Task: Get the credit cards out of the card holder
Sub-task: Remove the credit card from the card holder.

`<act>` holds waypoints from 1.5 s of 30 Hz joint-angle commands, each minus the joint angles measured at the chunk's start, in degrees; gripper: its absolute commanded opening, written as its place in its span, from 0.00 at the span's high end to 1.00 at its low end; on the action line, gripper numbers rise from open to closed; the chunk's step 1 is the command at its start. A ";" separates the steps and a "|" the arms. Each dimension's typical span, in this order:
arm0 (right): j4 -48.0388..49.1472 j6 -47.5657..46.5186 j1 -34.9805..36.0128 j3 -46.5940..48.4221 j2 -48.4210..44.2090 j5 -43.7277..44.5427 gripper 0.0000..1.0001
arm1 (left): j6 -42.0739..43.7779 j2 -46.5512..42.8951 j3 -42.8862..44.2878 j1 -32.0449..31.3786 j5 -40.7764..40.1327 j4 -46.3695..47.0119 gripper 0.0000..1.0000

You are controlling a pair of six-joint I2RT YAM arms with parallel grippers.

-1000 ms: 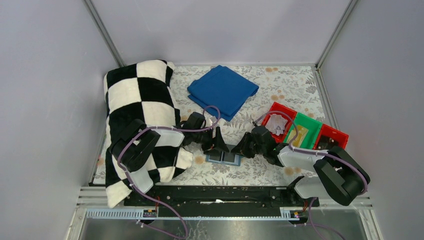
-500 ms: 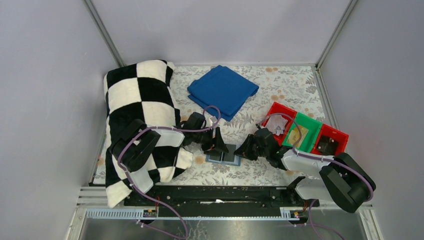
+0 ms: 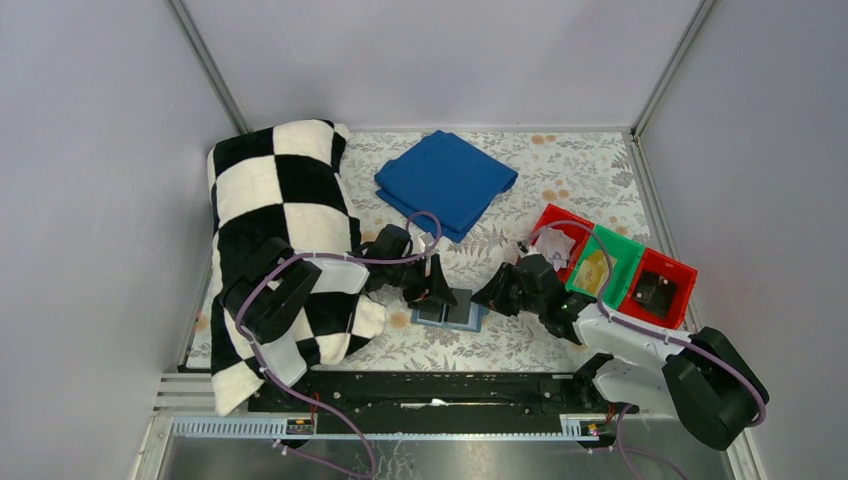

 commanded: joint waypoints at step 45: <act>11.34 -0.01 -0.21 -1.16 14.42 -5.21 0.74 | 0.93 1.42 -0.56 -0.10 -2.14 3.87 0.58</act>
